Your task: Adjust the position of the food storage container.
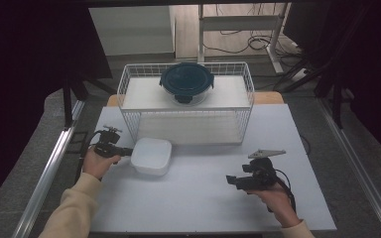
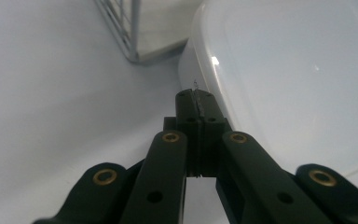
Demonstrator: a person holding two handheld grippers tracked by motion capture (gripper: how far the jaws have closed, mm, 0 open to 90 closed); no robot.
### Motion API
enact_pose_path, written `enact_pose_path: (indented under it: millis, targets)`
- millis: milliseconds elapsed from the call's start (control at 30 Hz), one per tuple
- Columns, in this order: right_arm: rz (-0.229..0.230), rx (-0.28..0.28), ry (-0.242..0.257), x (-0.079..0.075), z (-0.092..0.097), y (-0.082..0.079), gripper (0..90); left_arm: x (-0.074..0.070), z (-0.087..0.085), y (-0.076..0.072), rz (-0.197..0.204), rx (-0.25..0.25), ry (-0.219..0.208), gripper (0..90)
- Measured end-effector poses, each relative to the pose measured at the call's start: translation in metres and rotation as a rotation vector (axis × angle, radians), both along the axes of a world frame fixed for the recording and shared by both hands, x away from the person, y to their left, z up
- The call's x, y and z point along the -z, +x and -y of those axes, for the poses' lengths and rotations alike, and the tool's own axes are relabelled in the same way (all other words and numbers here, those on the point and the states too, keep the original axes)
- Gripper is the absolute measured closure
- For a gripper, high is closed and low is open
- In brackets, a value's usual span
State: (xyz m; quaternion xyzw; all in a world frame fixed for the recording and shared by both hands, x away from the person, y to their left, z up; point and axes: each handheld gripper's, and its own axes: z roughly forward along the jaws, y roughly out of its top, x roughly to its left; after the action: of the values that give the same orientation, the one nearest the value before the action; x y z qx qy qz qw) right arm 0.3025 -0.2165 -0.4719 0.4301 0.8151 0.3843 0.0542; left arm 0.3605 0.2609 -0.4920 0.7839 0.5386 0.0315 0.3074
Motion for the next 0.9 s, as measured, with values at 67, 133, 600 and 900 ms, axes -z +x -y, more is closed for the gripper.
enact_pose_path:
  millis: [67, 133, 600, 900]
  targets:
    - [0.0, 0.0, -0.001, 0.0, 0.0, 0.0, 18.5, 0.0, 0.001, -0.002, -0.004, 0.004, 0.003, 90.0]
    - [0.001, 0.001, -0.003, 0.001, 0.0, 0.0, 18.5, 0.002, 0.007, -0.01, 0.0, 0.022, 0.018, 90.0]
    - [0.001, -0.005, -0.009, 0.001, -0.002, -0.001, 18.5, 0.004, 0.046, -0.036, -0.013, 0.156, -0.042, 90.0]
    - [0.001, -0.005, -0.011, 0.0, -0.003, -0.001, 18.6, -0.005, 0.037, -0.03, 0.027, 0.109, -0.038, 90.0]
